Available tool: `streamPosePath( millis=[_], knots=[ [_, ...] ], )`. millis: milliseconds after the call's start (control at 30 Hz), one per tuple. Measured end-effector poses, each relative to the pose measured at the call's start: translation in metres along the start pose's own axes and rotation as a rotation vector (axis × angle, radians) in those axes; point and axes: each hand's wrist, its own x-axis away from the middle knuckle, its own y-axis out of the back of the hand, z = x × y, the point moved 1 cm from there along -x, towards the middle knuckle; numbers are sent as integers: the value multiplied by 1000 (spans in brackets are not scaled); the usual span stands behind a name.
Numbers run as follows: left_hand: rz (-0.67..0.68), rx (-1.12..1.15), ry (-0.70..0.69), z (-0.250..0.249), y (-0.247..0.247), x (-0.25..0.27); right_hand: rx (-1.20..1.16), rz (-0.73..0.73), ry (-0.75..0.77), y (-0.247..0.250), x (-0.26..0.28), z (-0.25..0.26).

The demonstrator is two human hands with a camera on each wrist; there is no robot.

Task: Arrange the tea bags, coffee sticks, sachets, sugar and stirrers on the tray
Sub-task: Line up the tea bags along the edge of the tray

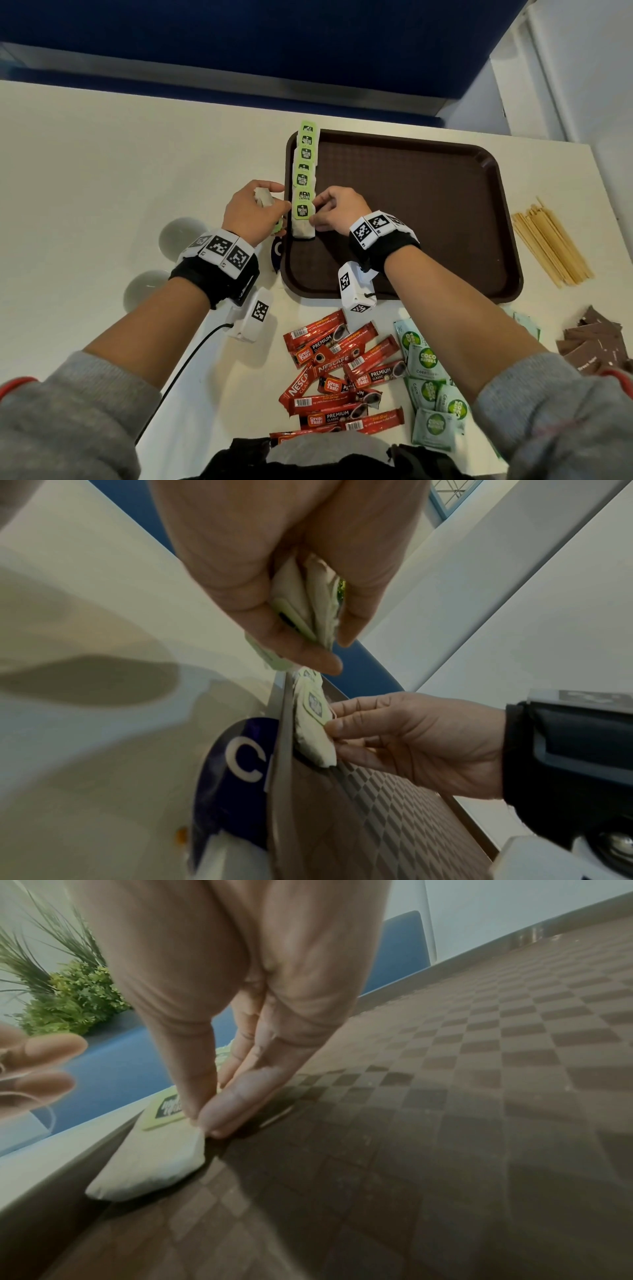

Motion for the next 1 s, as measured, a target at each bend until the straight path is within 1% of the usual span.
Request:
streamPosePath(
  millis=[100,200,333,433,567,733,867,1000],
  knots=[
    [11,9,19,0,-1,1,17,-3,8,1,0,-1],
    [60,45,36,-1,-3,1,61,-38,28,4,-1,1],
    [134,118,52,0,-6,1,68,-92,104,7,0,7],
    [155,92,33,1,-5,2,2,-30,178,7,3,18],
    [174,-54,-41,-2,-5,6,-13,78,259,5,6,29],
    [220,15,-5,-6,-5,12,84,193,309,4,9,34],
    [246,70,-23,-5,-7,15,13,186,311,7,11,33],
    [200,34,-32,-2,-5,13,-80,141,292,13,11,31]
  ],
)
